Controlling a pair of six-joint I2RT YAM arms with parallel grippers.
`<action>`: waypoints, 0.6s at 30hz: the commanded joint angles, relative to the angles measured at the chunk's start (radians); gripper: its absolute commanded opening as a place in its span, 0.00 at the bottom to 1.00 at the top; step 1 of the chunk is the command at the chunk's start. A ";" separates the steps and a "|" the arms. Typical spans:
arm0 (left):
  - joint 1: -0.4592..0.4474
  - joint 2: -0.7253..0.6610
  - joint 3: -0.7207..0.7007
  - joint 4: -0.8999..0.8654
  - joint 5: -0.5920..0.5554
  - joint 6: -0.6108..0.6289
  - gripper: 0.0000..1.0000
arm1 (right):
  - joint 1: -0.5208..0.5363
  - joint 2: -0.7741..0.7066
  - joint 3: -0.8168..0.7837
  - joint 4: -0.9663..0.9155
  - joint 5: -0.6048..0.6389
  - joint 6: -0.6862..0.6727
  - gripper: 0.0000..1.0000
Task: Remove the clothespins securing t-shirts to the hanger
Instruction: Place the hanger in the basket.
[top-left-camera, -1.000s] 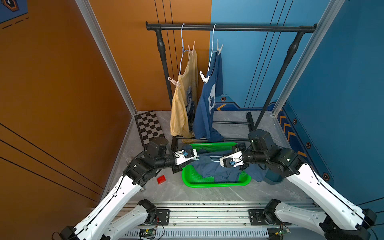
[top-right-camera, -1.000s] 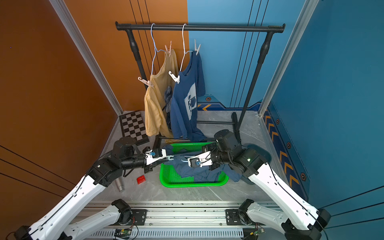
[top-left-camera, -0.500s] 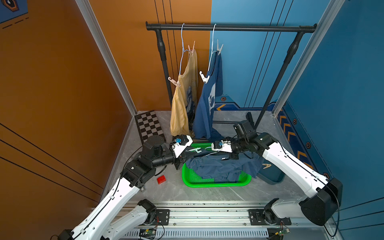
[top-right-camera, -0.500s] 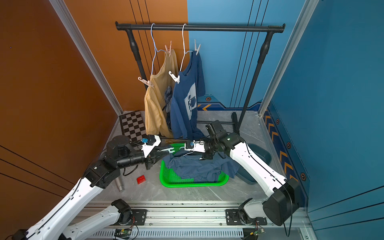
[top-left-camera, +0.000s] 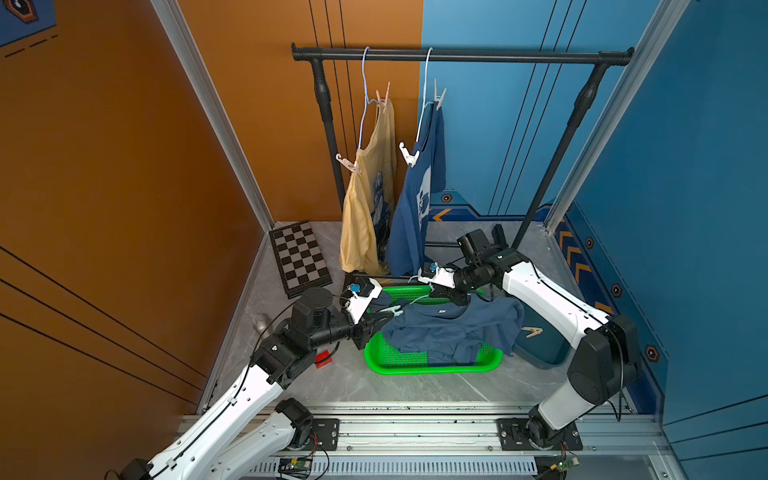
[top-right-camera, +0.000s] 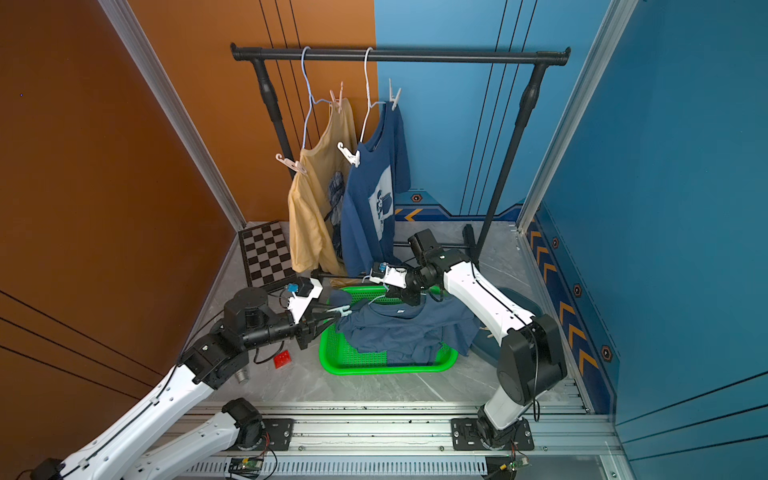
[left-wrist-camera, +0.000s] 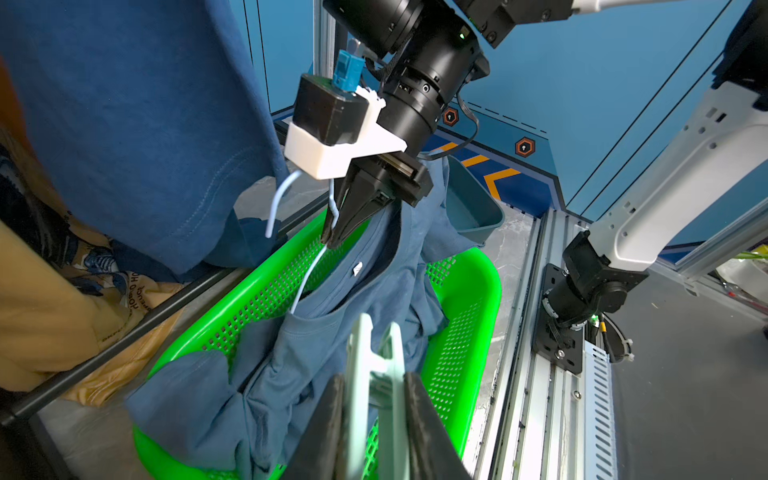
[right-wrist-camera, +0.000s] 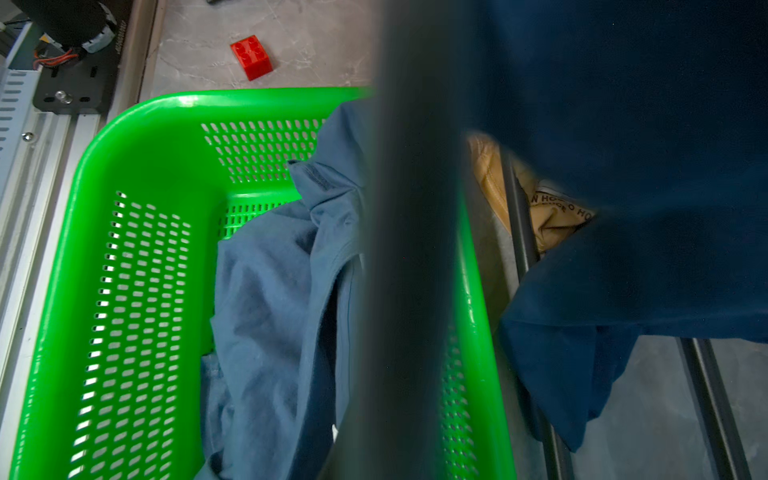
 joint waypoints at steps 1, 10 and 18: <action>-0.018 -0.002 -0.017 0.041 -0.042 -0.037 0.20 | -0.016 0.055 0.038 -0.010 0.018 0.021 0.14; -0.047 0.025 -0.038 0.041 -0.131 -0.088 0.20 | -0.033 0.133 0.077 -0.010 0.077 -0.015 0.37; -0.063 0.035 -0.042 0.043 -0.147 -0.136 0.20 | -0.057 0.096 0.076 -0.010 0.088 -0.016 0.64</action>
